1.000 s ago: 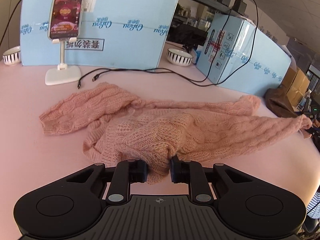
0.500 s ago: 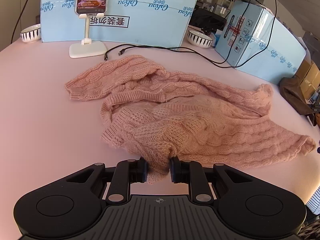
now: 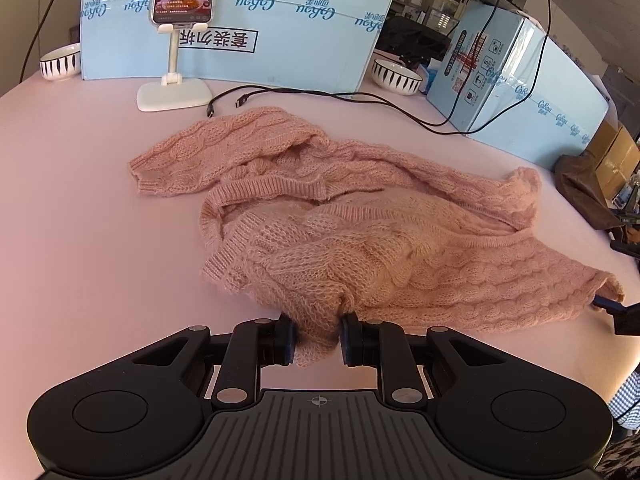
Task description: Fold clothes
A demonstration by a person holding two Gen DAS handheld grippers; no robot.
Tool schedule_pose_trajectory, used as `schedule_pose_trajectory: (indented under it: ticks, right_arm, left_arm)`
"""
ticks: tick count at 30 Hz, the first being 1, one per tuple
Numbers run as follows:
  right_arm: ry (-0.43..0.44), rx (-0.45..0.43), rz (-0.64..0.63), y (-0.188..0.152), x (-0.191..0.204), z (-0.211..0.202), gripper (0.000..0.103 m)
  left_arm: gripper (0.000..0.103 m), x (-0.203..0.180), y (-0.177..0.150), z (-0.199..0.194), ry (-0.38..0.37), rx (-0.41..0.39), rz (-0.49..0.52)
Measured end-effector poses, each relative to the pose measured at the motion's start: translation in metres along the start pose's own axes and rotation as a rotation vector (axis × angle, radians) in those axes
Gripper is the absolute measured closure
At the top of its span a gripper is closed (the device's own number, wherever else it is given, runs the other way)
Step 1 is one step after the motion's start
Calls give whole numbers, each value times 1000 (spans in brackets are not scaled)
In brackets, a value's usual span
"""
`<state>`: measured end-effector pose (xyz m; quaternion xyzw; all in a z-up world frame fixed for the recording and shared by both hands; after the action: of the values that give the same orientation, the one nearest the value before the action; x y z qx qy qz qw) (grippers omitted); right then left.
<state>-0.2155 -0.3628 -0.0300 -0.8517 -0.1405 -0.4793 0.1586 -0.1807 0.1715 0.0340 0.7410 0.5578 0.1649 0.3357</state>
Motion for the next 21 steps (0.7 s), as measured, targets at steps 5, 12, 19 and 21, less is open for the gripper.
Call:
schedule_pose_trajectory:
  ticks: [5,12,19,21]
  right_arm:
    - [20,-269,-99,8,3,8,63]
    - [121,-352,-253,17,1,6,92]
    - [85,-388,-388,18,1,-7,94]
    - [43,-403,-377,22,-4,-9,94]
  left_arm:
    - [83,0,-1,3,-32,1,-32]
    - [83,-3,2,11,-36,8,-19]
    - [83,-6,2,14,-33,11,11]
    - [83,-5,2,14,-39,11,10]
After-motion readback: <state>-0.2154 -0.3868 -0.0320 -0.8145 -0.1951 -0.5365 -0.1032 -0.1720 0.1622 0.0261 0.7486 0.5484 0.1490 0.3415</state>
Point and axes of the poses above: each gripper's, at about its wrist camera, not at the fingertips, and z roughly the way its jaws point, x to its left, y to its top, the point moved 1 cm from there along z, roughly the way its jaws point, and after that the axes turned 11 degrees about z, right-handed, at the moved point
